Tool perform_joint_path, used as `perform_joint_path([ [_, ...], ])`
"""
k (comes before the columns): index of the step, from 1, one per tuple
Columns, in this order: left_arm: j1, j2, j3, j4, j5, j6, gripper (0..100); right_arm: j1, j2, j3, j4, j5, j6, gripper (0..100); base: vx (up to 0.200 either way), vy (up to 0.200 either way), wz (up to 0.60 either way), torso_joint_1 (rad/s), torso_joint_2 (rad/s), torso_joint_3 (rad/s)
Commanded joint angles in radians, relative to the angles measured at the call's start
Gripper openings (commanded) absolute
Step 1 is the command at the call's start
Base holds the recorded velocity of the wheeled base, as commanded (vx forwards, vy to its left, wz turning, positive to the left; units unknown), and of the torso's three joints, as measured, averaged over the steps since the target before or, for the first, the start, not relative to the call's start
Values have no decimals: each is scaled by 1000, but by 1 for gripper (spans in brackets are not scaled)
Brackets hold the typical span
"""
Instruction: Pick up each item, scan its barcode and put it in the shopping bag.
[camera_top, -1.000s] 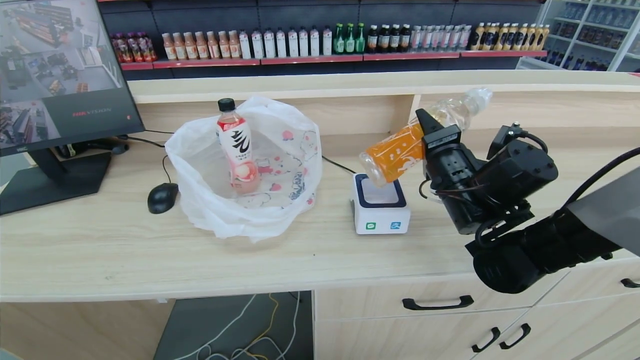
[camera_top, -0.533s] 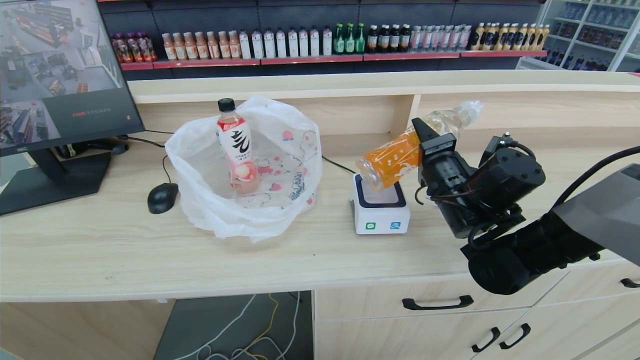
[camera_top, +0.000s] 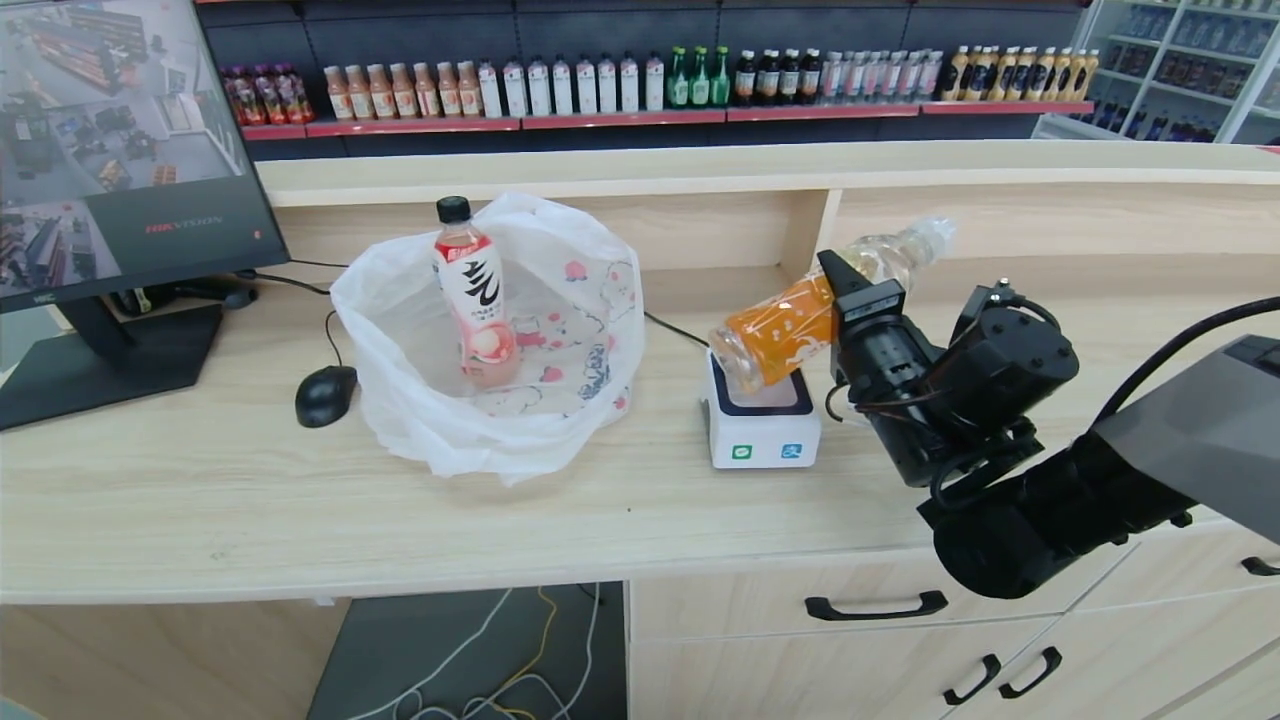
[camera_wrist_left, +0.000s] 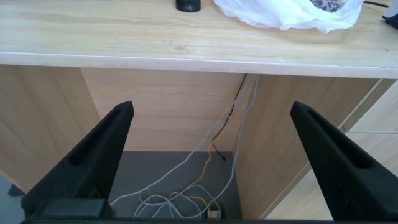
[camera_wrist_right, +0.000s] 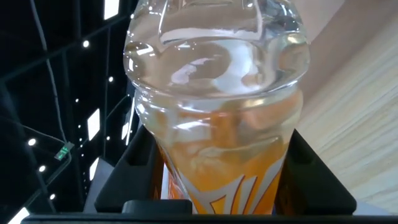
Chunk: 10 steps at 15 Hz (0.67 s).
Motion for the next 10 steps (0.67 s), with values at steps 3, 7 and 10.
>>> perform_joint_path([
  [3, 0, 0, 0, 0, 1, 1, 100, 2, -3, 1, 0, -1, 0, 0, 0, 0, 0, 0, 0, 0],
  [7, 0, 0, 0, 0, -1, -1, 100, 0, -4, 2, 0, -4, -2, 0, 0, 0, 0, 0, 0, 0],
  [10, 0, 0, 0, -2, -1, 1, 100, 2, -6, 2, 0, -6, -2, 0, 0, 0, 0, 0, 0, 0],
])
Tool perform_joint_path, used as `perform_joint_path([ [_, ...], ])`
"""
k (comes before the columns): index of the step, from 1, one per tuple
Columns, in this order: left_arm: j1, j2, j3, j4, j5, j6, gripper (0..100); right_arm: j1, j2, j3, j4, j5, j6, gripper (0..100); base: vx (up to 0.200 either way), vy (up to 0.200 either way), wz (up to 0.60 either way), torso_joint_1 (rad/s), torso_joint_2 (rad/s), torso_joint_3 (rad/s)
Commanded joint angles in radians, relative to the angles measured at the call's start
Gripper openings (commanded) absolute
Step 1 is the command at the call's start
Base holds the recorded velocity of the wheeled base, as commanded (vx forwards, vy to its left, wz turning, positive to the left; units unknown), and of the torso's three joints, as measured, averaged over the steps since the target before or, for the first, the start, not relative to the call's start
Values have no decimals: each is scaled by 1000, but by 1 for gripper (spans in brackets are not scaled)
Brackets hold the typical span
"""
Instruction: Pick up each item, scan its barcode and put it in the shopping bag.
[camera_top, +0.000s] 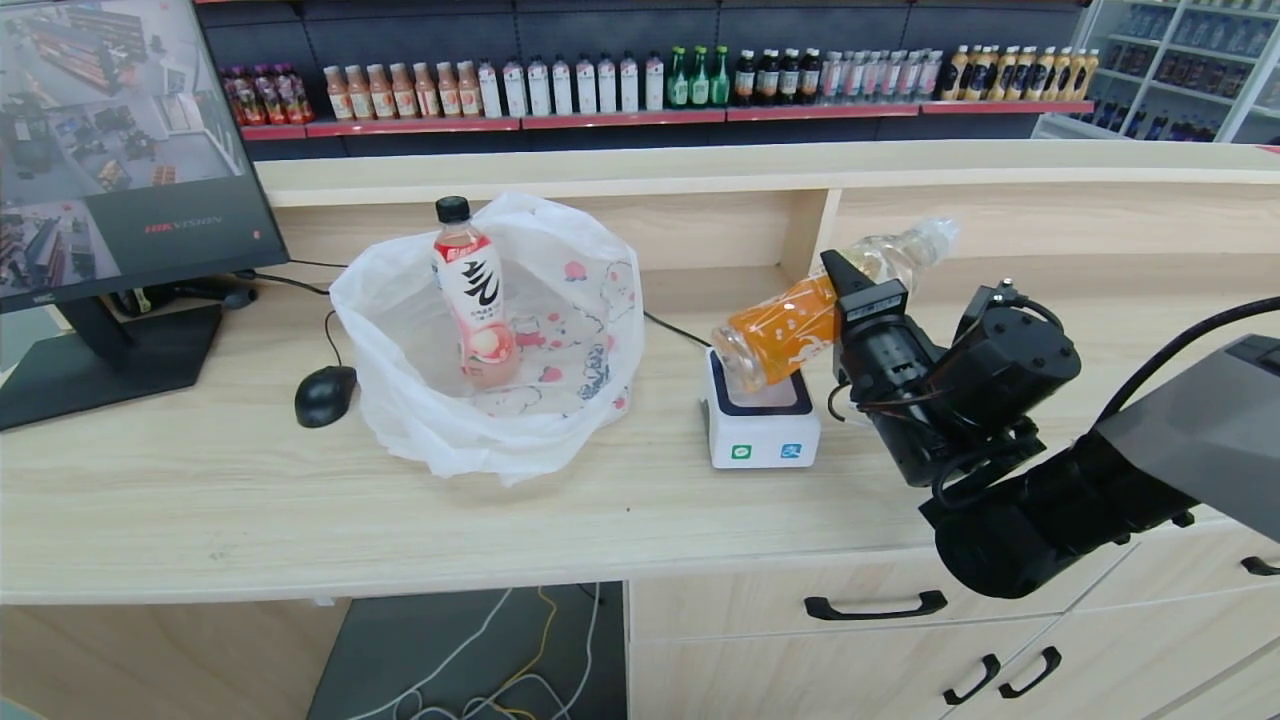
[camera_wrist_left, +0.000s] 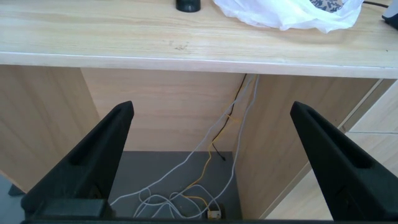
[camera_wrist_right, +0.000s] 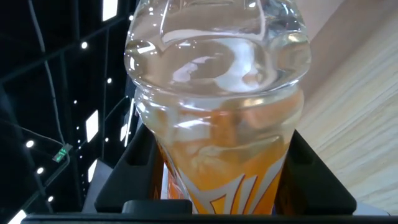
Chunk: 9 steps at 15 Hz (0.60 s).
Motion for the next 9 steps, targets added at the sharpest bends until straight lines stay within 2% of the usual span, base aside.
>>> perform_joint_path([
  [1, 0, 0, 0, 0, -1, 0, 100, 1, -6, 1, -1, 0, -1, 0, 0, 0, 0, 0, 0, 0],
  [9, 0, 0, 0, 0, -1, 0, 100, 42, -55, 39, -1, -5, -24, 0, 0, 0, 0, 0, 0, 0],
])
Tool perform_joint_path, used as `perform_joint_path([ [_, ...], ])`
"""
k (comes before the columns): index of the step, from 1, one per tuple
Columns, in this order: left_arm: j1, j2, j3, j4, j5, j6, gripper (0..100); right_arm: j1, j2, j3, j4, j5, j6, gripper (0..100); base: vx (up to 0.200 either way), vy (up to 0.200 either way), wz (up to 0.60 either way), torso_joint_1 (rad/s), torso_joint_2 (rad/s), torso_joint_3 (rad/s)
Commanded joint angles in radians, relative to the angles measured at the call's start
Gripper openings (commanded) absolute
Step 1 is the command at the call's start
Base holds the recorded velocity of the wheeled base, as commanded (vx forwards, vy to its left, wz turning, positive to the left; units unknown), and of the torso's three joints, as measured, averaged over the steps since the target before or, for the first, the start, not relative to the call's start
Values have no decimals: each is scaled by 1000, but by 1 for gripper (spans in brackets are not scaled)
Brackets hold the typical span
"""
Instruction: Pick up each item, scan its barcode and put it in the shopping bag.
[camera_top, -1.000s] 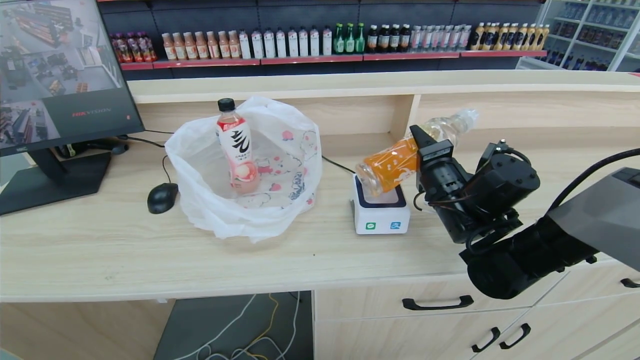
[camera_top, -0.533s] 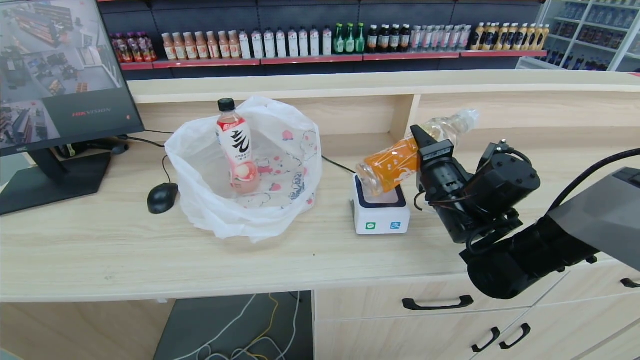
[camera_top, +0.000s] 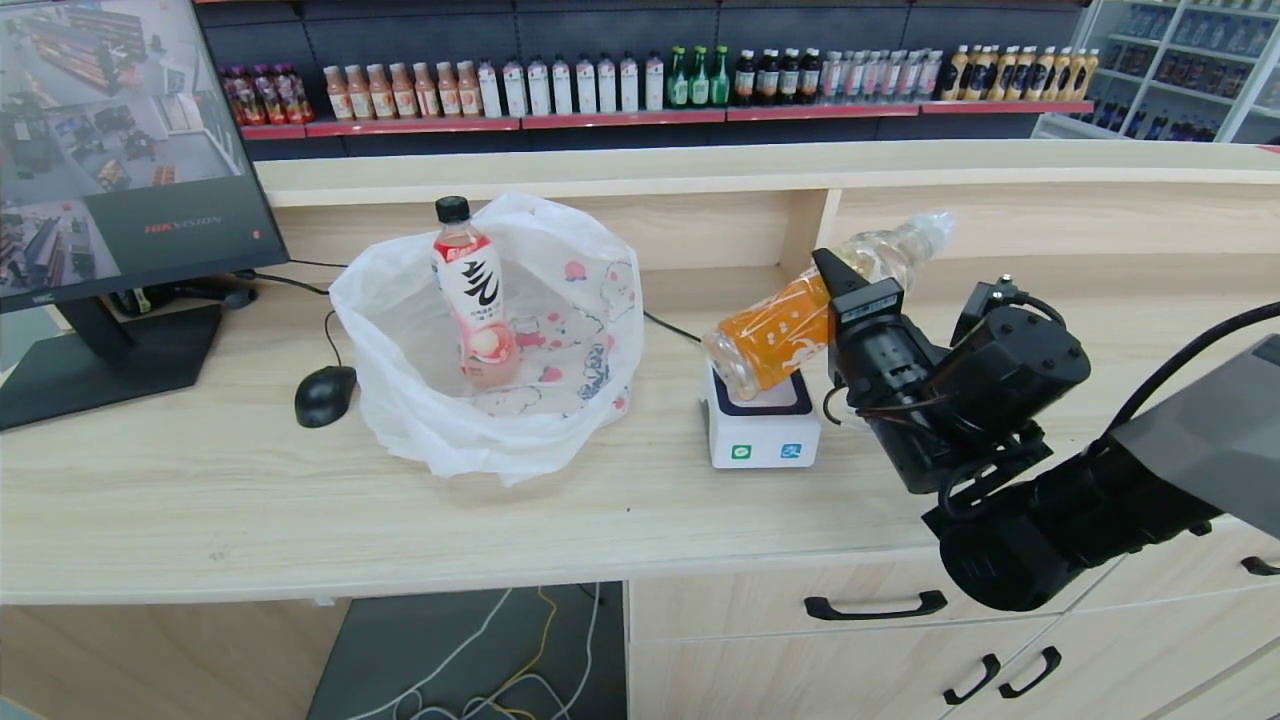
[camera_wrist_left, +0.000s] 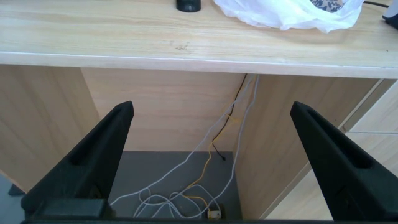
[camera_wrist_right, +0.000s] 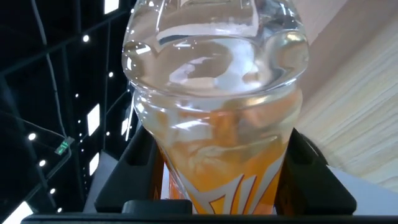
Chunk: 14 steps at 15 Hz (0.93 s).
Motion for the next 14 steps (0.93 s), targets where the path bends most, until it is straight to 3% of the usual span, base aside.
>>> perform_joint_path([
  [1, 0, 0, 0, 0, -1, 0, 100, 7, -21, 8, -2, 0, -7, 0, 0, 0, 0, 0, 0, 0],
  [6, 0, 0, 0, 0, -1, 0, 100, 7, -54, -8, -2, 2, -125, 0, 0, 0, 0, 0, 0, 0],
  [14, 2, 0, 0, 0, -1, -1, 100, 77, -238, 47, -2, 9, -645, 0, 0, 0, 0, 0, 0, 0],
])
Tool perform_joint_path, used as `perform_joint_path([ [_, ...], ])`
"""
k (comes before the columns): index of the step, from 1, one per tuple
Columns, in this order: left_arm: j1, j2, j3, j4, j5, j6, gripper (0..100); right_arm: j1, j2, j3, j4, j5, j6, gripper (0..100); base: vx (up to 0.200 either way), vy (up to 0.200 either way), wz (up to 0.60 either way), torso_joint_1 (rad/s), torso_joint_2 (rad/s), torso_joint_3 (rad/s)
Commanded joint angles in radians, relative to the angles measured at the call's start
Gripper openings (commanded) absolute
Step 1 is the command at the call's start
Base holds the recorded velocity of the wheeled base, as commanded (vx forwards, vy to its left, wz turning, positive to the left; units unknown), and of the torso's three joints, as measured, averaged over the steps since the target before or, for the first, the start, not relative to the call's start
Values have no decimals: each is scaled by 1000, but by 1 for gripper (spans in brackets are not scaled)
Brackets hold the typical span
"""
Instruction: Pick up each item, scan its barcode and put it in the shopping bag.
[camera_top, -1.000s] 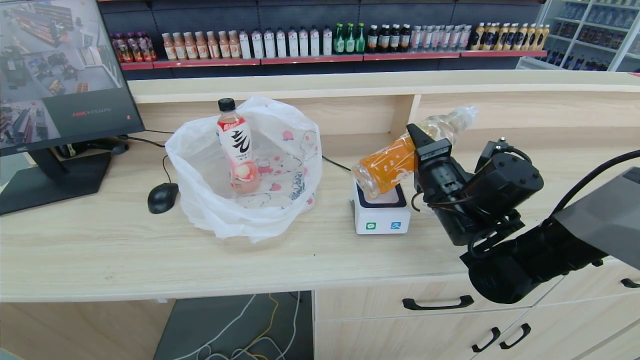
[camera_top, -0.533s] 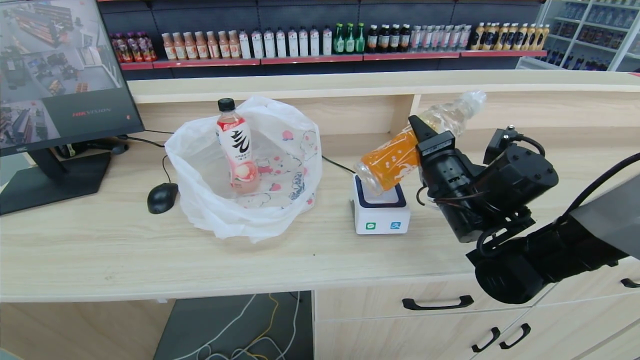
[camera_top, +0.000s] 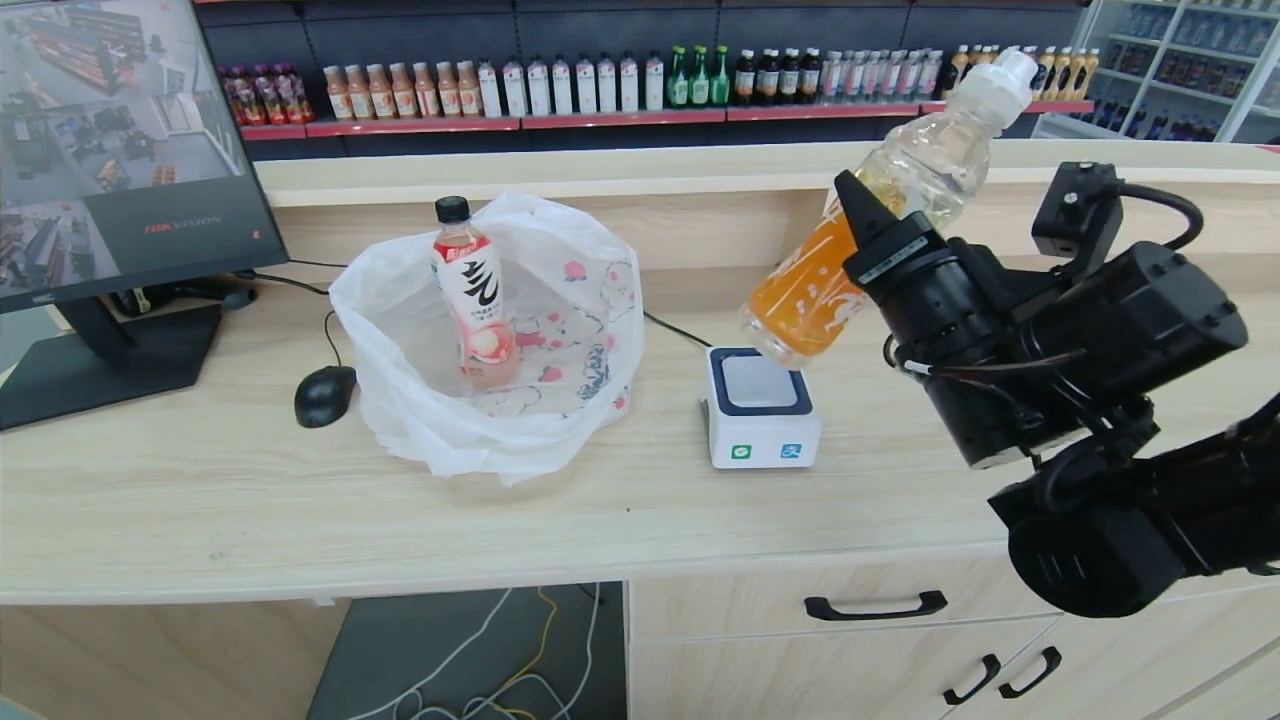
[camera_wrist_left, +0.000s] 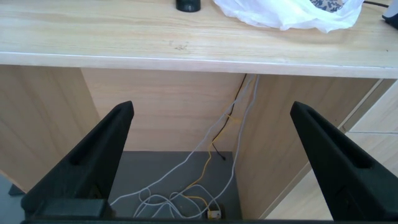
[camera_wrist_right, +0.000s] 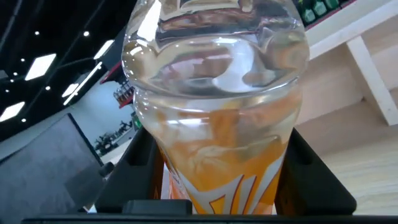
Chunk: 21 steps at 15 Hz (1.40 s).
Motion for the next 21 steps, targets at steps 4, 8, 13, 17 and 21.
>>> perform_joint_path([
  [4, 0, 0, 0, 0, -1, 0, 100, 83, -148, 140, -1, -9, -228, 0, 0, 0, 0, 0, 0, 0],
  [8, 0, 0, 0, 0, -1, 3, 100, 70, -162, 193, -1, -2, -396, 0, 0, 0, 0, 0, 0, 0],
  [13, 1, 0, 0, 0, 0, 0, 100, -57, -105, 141, -1, -2, -431, 0, 0, 0, 0, 0, 0, 0],
  [17, 0, 0, 0, 0, -1, 0, 100, -69, -99, 152, -1, -2, -432, 0, 0, 0, 0, 0, 0, 0],
  [21, 0, 0, 0, 0, -1, 0, 100, -69, -80, 144, -1, -2, -419, 0, 0, 200, 0, 4, 5, 5],
])
